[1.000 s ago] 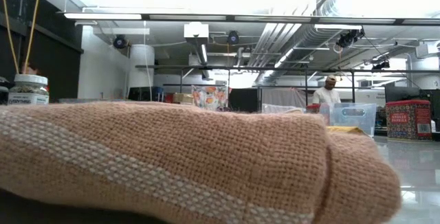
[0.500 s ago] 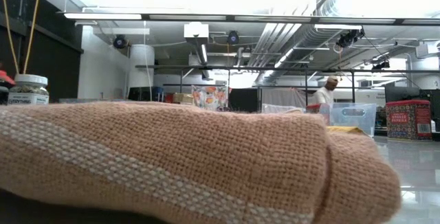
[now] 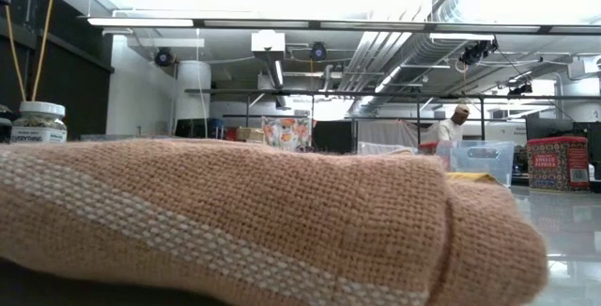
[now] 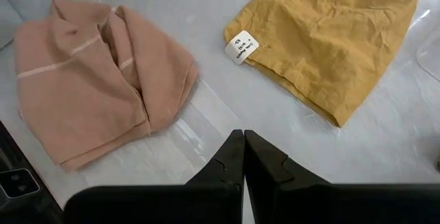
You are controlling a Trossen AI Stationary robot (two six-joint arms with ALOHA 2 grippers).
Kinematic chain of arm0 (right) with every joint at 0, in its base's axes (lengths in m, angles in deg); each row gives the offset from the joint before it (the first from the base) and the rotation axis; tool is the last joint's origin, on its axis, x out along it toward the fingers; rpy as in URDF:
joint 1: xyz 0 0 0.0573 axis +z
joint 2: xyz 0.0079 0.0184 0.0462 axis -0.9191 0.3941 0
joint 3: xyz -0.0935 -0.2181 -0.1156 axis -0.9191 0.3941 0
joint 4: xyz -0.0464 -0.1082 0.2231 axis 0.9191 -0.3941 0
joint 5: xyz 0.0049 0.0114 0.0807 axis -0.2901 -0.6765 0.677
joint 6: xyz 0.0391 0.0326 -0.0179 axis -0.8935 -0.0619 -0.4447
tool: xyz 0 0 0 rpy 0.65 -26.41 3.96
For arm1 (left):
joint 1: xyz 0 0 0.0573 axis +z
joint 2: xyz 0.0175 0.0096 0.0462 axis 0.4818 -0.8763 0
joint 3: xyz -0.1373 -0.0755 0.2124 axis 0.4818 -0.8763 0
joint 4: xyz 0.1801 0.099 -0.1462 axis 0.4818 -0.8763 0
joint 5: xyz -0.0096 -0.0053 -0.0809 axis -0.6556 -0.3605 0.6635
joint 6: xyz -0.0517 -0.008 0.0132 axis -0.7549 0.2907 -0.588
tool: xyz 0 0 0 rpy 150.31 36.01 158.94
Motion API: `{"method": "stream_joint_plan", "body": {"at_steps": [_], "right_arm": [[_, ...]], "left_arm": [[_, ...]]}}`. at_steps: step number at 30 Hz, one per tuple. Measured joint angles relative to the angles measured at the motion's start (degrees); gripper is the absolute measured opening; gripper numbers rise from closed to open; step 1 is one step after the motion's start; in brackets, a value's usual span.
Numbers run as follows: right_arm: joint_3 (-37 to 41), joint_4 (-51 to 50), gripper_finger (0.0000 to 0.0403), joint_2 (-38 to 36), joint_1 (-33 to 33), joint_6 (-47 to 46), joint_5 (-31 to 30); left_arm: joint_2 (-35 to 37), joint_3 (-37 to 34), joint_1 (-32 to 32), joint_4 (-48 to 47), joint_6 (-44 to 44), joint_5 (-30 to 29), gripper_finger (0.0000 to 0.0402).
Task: Sort spices by type
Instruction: Put the bottom left brown seasoning bottle into the top left black bin
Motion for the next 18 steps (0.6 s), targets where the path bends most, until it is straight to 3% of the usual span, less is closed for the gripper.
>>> {"method": "stream_joint_plan", "body": {"at_steps": [13,18], "right_arm": [[0.0,0.0,0.0,0.0,0.0,0.0,0.0],[0.0,0.1,0.0001,0.0,0.0,1.4,0.0]], "left_arm": [[0.0,-0.3,0.0,1.9,1.4,0.1,0.0351],[0.0,-4.5,0.1,5.4,0.6,6.7,0.0351]]}}
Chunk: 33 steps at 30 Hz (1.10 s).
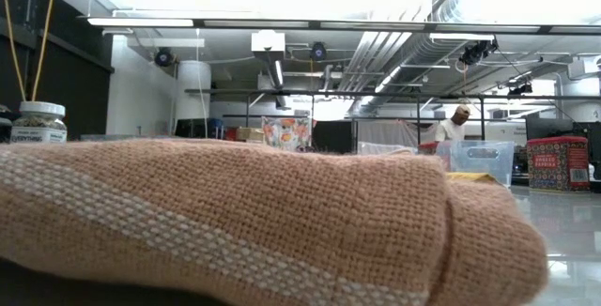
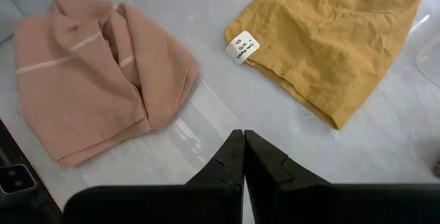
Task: Sort spices by type
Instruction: Put the bottom left brown seasoning bottle into the top left black bin
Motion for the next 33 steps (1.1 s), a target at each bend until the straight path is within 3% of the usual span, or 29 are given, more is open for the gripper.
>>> {"method": "stream_joint_plan", "body": {"at_steps": [4,13,17,21,23,28,33], "right_arm": [[0.0,0.0,0.0001,0.0,0.0,0.1,0.0],[0.0,0.0,0.0001,0.0,0.0,0.1,0.0],[0.0,0.0,0.0001,0.0,0.0,0.1,0.0],[0.0,0.0,0.0001,0.0,0.0,-0.1,-0.1],[0.0,0.0,0.0001,0.0,0.0,-0.1,-0.1],[0.0,0.1,0.0001,0.0,-0.3,-0.8,-1.8],[0.0,2.4,0.0001,0.0,-3.2,-5.2,-5.2]], "left_arm": [[0.0,-1.8,0.0,-0.4,-4.9,-1.5,0.0351],[0.0,-2.7,0.0,4.2,-4.5,-4.1,0.0342],[0.0,-2.7,0.1,4.4,-4.7,-5.7,0.0306],[0.0,-2.4,0.2,4.4,-4.8,-6.3,0.0246],[0.0,-1.7,0.9,4.1,-4.8,-6.5,0.0238],[1.8,3.9,7.0,2.4,-3.4,-11.9,0.0238],[4.2,12.8,19.4,-0.2,6.0,-22.1,0.0238]]}}
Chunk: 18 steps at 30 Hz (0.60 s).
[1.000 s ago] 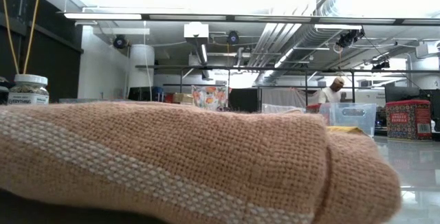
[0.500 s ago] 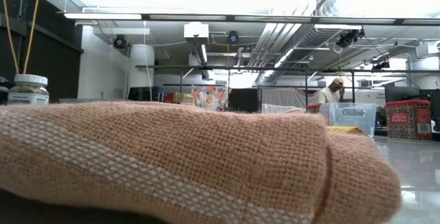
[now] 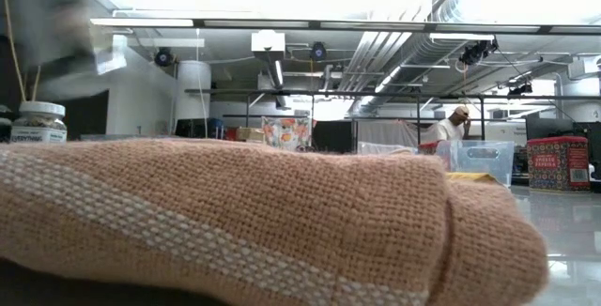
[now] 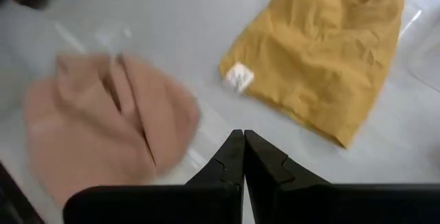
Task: Sort spices by type
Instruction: Put the bottom left brown seasoning bottle into the top left black bin
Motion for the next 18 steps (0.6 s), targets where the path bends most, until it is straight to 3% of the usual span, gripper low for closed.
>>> {"method": "stream_joint_plan", "body": {"at_steps": [7,13,18], "right_arm": [[0.0,10.0,0.0001,0.0,-9.2,0.8,-2.5],[0.0,21.5,0.0,0.0,-18.1,12.9,3.2],[0.0,24.9,0.0,0.0,-24.0,23.8,7.6]], "left_arm": [[1.3,6.6,25.3,-3.3,27.2,-13.3,0.0238],[1.3,3.3,50.2,-0.2,37.4,-12.0,0.0238],[1.1,-0.1,64.5,6.3,37.7,-2.7,0.0238]]}}
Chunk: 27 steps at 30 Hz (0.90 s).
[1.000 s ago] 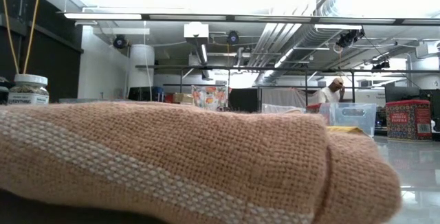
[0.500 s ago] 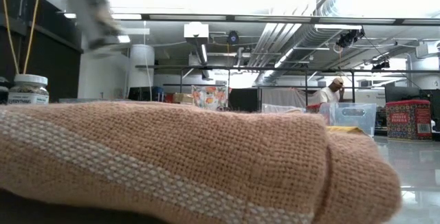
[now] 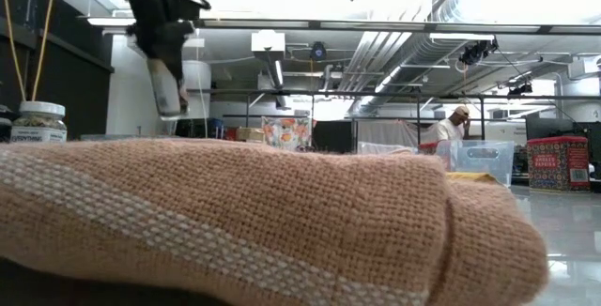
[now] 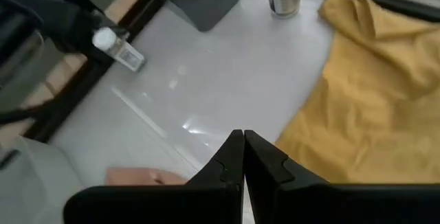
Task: Sort spices by type
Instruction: Put the bottom left brown seasoning bottle into the top left black bin
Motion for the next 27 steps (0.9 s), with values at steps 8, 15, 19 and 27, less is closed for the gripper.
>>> {"method": "stream_joint_plan", "body": {"at_steps": [8,15,19,27], "right_arm": [[0.0,-0.5,0.0,0.0,-9.3,22.0,5.1],[0.0,-0.1,0.0,0.0,-16.8,33.1,9.5],[0.0,0.0,0.0,0.0,-19.0,34.0,11.6],[0.0,2.8,0.0,0.0,-19.6,32.0,11.9]], "left_arm": [[-6.1,-1.6,8.5,2.5,-3.4,3.6,0.0238],[-13.0,-1.6,9.2,7.8,-8.5,7.6,0.0238],[-16.6,-1.6,9.3,12.4,-9.0,7.4,0.0238],[-19.5,-1.6,11.2,20.6,-8.2,6.2,0.0238]]}}
